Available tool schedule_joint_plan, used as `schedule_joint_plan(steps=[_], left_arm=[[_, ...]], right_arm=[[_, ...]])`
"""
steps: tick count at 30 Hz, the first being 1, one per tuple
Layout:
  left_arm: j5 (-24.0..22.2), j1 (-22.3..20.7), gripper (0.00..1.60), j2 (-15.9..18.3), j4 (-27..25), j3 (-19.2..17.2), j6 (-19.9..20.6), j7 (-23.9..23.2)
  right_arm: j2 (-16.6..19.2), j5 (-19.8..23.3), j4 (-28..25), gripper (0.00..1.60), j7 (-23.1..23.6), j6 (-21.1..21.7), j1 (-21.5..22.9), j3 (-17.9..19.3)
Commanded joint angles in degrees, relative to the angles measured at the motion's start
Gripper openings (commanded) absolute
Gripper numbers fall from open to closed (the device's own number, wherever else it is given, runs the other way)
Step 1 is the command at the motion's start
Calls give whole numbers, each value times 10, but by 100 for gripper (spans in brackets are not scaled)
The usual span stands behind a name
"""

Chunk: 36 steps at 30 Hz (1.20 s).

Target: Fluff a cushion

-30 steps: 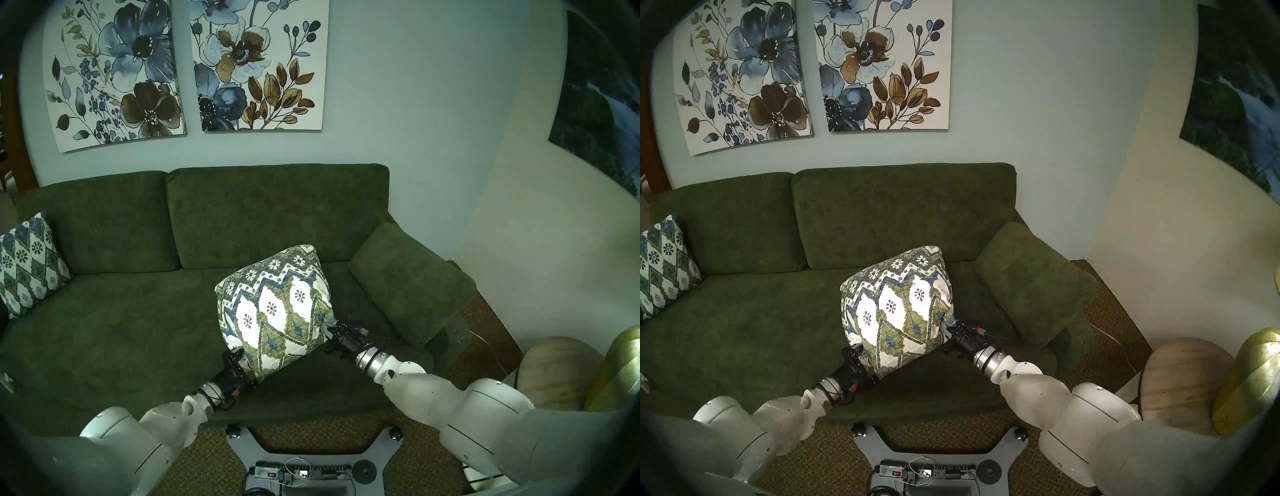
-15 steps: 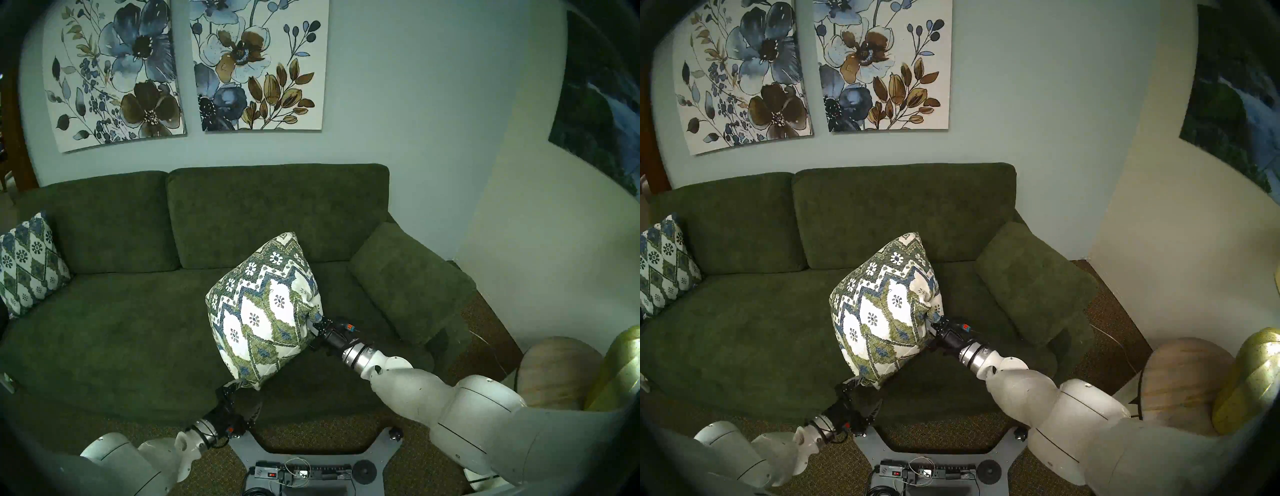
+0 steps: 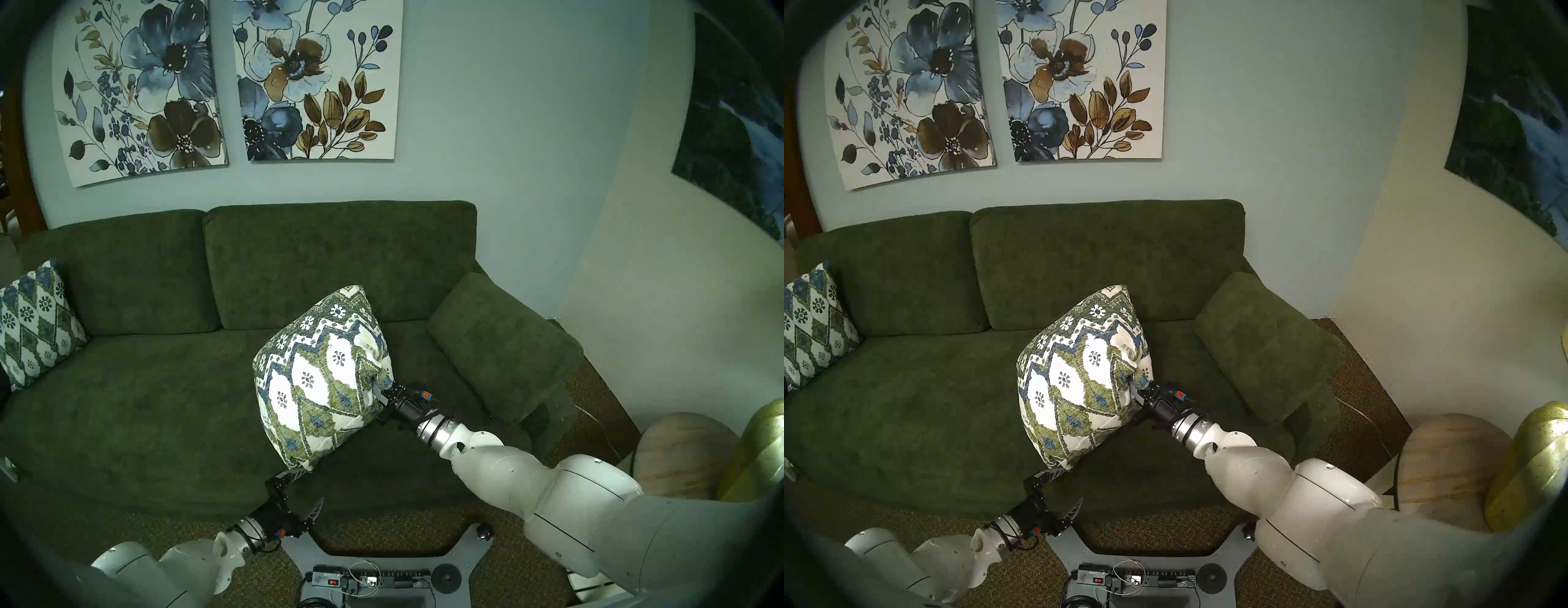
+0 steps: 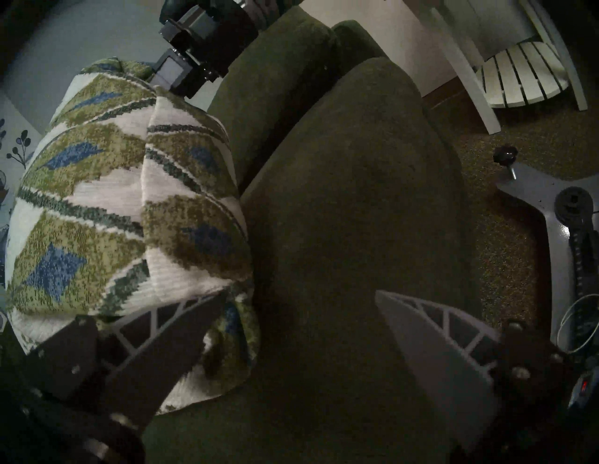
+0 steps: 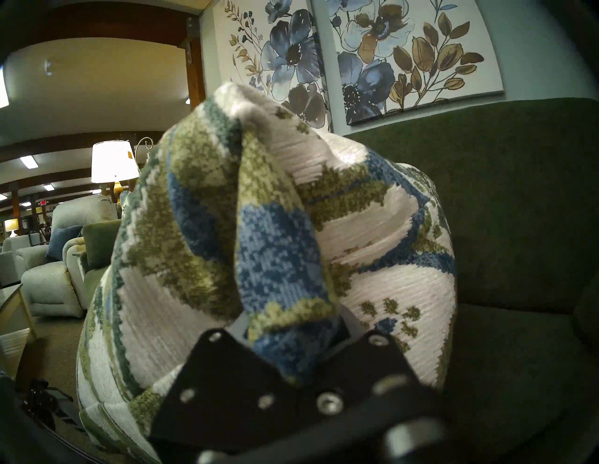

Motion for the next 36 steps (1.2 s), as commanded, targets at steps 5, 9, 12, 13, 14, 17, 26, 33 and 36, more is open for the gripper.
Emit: schedule_joint_plan(steps=[5, 9, 12, 13, 14, 17, 26, 33, 36], left_arm=[[1, 5, 160, 61, -56, -19, 31, 49], [6, 19, 160, 71, -73, -19, 44, 59], [8, 31, 160, 77, -90, -21, 52, 70], [9, 35, 160, 79, -95, -21, 55, 74], [9, 38, 160, 81, -100, -22, 57, 77], [11, 51, 160, 85, -120, -24, 61, 88], [21, 95, 160, 81, -194, -18, 70, 99], [25, 130, 160, 99, -241, -29, 116, 102], [24, 141, 160, 115, -255, -40, 137, 106]], right_arm=[[-17, -1, -7, 0, 5, -5, 8, -2], [-20, -2, -7, 0, 6, -7, 7, -4], [-20, -2, -5, 0, 6, -8, 6, -5], [-21, -2, -5, 0, 6, -9, 5, -6], [-21, -2, -4, 0, 6, -9, 5, -6], [-21, -2, -3, 0, 6, -10, 5, -7], [-24, 1, -2, 0, 8, -15, 8, -6], [-16, 9, -2, 0, 14, -18, 12, 1], [-14, 12, -2, 0, 17, -19, 13, 3]])
